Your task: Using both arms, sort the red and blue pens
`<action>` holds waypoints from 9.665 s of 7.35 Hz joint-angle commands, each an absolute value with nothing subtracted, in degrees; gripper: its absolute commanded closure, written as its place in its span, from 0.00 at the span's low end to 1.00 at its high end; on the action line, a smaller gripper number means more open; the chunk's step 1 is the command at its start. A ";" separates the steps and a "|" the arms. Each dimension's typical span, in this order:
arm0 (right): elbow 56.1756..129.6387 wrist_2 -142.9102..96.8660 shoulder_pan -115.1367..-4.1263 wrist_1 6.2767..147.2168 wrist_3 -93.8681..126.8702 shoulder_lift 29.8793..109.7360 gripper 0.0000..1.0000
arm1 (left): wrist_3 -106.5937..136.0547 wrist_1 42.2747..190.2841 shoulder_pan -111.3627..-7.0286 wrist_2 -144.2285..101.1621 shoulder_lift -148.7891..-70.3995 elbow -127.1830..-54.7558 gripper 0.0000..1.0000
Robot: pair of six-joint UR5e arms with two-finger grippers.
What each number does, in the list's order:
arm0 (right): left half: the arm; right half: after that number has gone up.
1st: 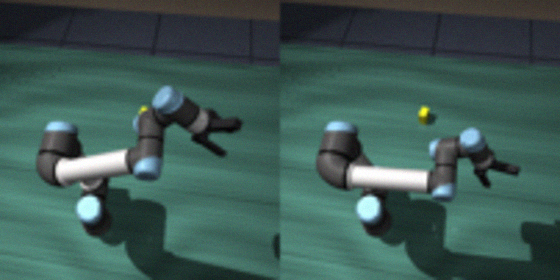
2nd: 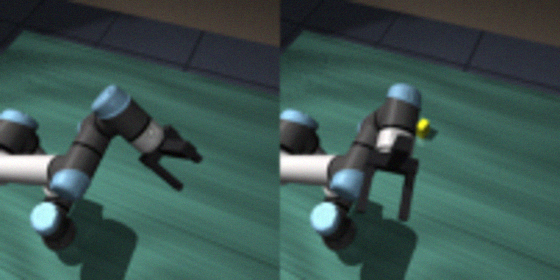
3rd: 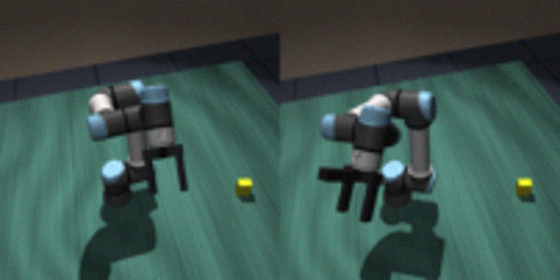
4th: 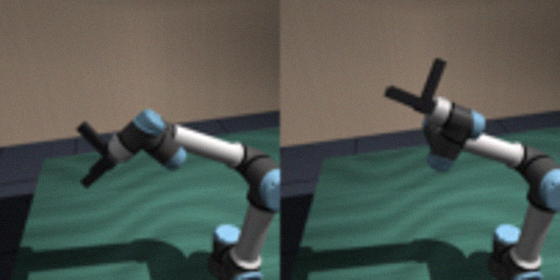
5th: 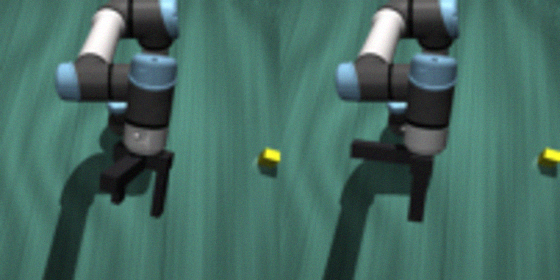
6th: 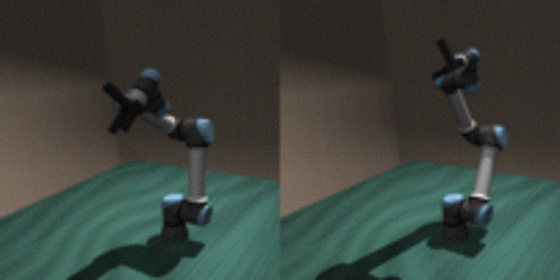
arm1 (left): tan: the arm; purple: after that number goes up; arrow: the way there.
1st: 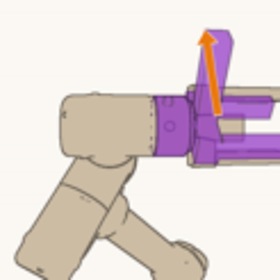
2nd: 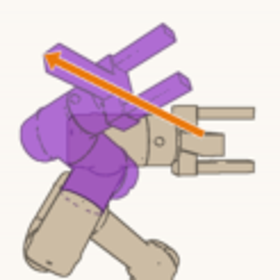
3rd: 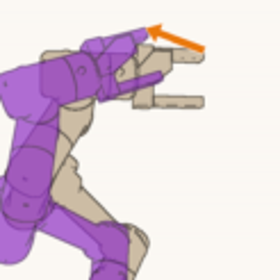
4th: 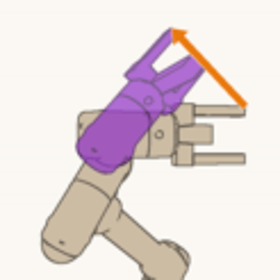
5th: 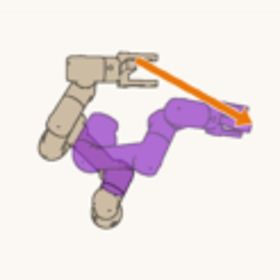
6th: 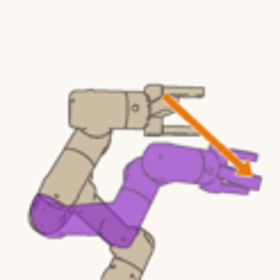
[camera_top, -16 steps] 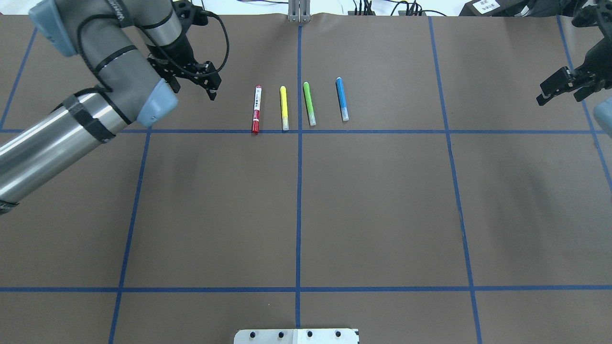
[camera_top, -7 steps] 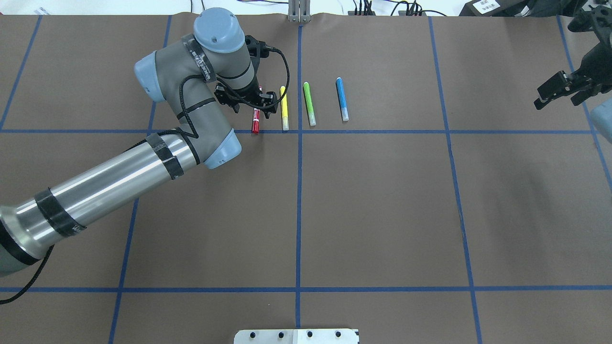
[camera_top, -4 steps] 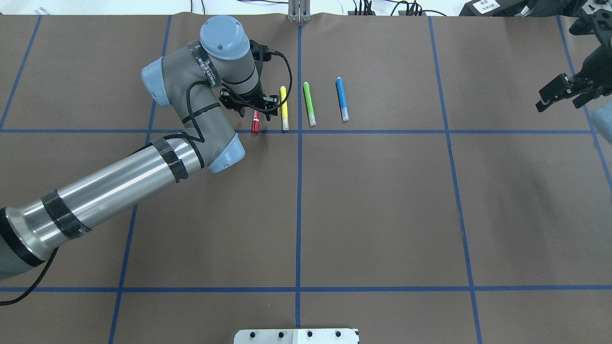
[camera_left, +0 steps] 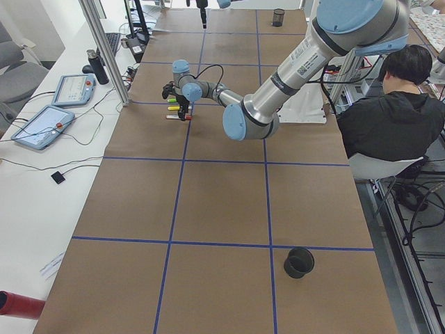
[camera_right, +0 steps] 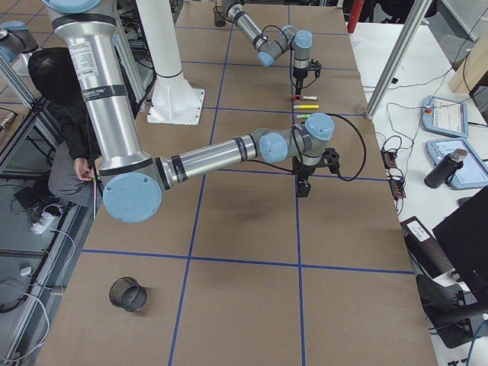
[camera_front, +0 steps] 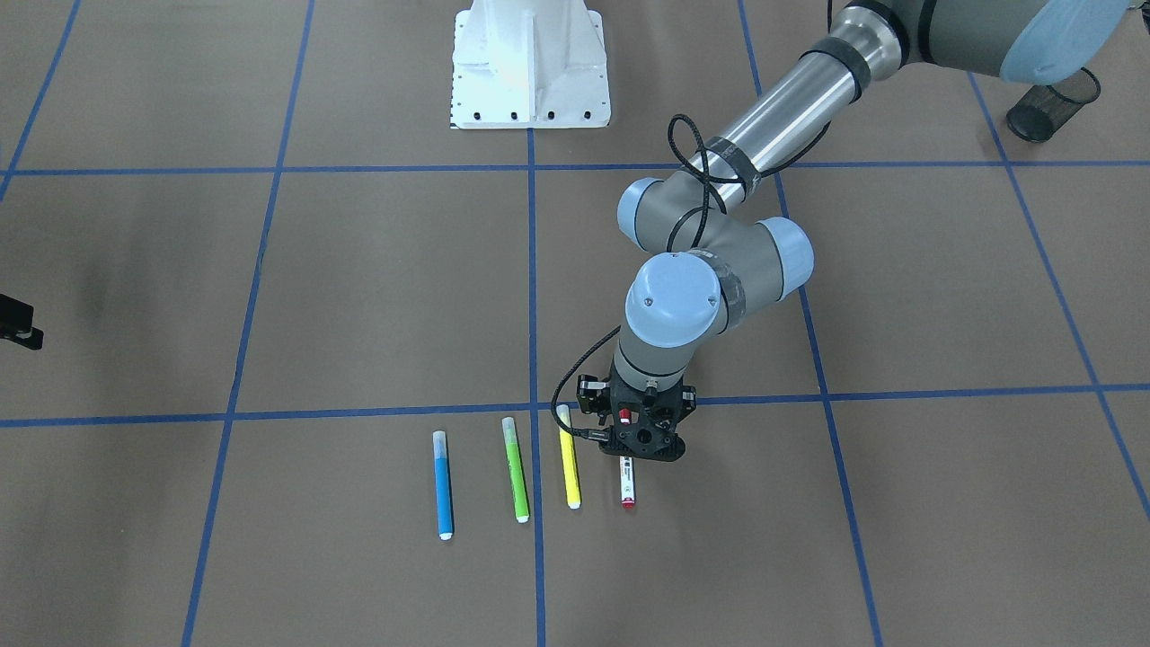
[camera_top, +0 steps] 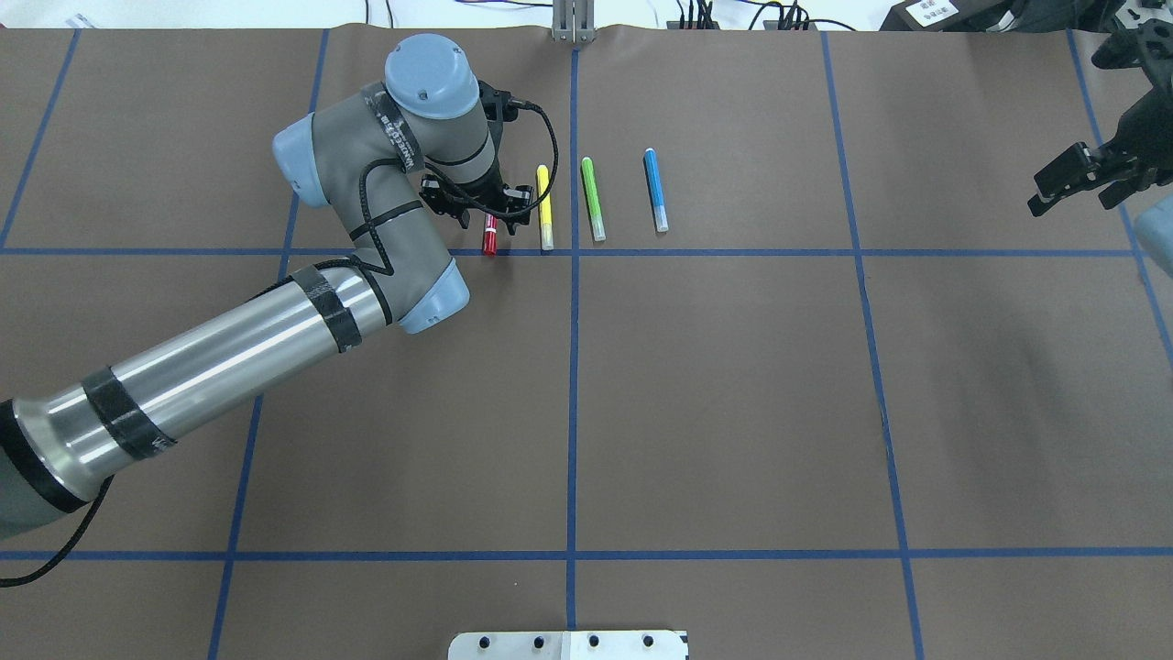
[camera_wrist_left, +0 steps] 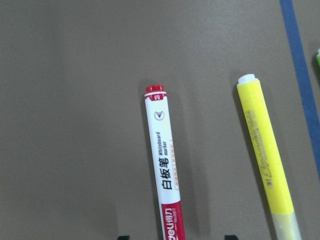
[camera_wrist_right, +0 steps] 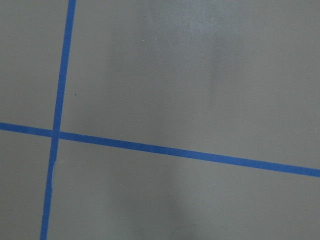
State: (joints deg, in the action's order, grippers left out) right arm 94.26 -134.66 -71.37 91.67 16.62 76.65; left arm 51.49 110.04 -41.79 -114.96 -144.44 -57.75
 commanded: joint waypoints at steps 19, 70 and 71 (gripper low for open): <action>90.47 -134.04 -66.29 91.68 26.96 62.79 0.00 | 52.30 76.07 -54.83 -127.18 -133.80 -80.74 1.00; 81.98 -117.74 -83.13 111.88 -22.04 74.06 1.00 | -5.01 47.36 -100.63 -126.58 -72.34 -111.96 1.00; 84.87 -118.47 -83.49 113.28 -23.28 77.22 1.00 | -5.01 40.76 -100.72 -130.91 -72.33 -112.23 1.00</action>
